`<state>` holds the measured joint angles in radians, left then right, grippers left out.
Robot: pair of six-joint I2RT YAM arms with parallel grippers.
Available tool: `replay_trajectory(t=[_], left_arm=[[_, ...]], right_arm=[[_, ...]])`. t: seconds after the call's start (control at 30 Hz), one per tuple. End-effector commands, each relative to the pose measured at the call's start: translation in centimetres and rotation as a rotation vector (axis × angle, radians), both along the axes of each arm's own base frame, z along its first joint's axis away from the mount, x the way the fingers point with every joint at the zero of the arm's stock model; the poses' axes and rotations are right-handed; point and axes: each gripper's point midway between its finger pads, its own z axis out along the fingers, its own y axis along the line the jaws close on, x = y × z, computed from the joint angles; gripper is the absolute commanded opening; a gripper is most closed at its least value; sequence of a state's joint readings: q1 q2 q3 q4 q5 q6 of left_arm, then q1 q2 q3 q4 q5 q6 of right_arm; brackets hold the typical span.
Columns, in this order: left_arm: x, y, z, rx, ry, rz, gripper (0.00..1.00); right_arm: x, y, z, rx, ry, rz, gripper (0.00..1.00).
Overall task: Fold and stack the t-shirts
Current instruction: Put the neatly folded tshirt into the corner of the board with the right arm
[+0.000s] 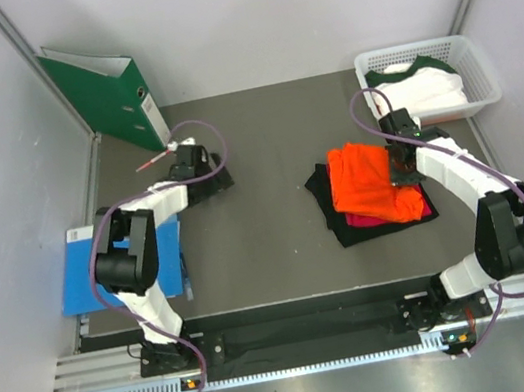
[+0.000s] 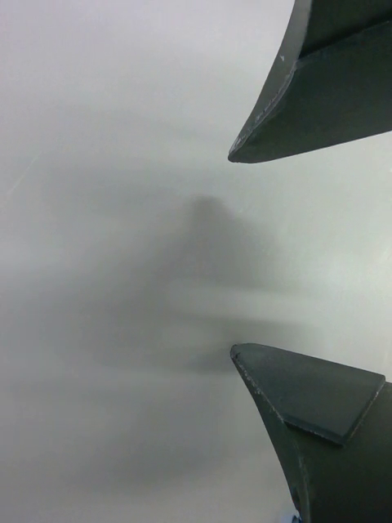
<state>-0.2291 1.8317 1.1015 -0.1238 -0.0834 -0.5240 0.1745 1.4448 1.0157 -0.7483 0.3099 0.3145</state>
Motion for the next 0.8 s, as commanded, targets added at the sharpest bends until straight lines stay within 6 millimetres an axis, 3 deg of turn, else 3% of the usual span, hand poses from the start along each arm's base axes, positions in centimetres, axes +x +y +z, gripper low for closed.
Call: replay_trajectory(t=[0.0, 0.1, 0.23, 0.33, 0.37, 0.47, 0.57, 0.63, 0.77], left_arm=[[-5.4, -10.4, 0.6, -0.172, 0.03, -0.325, 0.93], [-6.6, -16.0, 3.8, -0.222, -0.047, -0.454, 0.9], [-8.2, -21.0, 6.7, -0.283, -0.088, -0.556, 0.78], [-8.9, -23.1, 8.2, -0.291, -0.111, -0.591, 0.73], [-9.0, -23.4, 8.5, -0.29, -0.118, -0.601, 0.74], [-9.4, -24.7, 10.1, -0.288, -0.151, -0.622, 0.82], [-10.0, -25.8, 11.7, -0.332, -0.178, -0.65, 0.85], [-10.6, -26.8, 13.2, -0.375, -0.208, -0.678, 0.82], [-11.7, -28.8, 14.4, -0.462, -0.212, -0.718, 0.57]], right_arm=[[1.2, -1.7, 2.2, -0.08, -0.057, -0.037, 0.01], [1.2, -1.9, 2.5, -0.088, -0.064, -0.044, 0.02], [1.2, -1.8, 2.2, -0.086, -0.054, -0.045, 0.05], [1.0, -2.0, 2.1, -0.094, -0.046, -0.064, 0.32], [1.0, -2.1, 2.1, -0.097, -0.047, -0.075, 0.5], [0.9, -2.4, 2.9, -0.104, -0.078, -0.096, 0.68], [0.9, -2.7, 4.7, -0.099, -0.159, -0.122, 0.75], [0.8, -2.8, 6.3, -0.088, -0.228, -0.133, 0.75], [1.0, -3.3, 8.4, -0.08, -0.345, -0.177, 0.75]])
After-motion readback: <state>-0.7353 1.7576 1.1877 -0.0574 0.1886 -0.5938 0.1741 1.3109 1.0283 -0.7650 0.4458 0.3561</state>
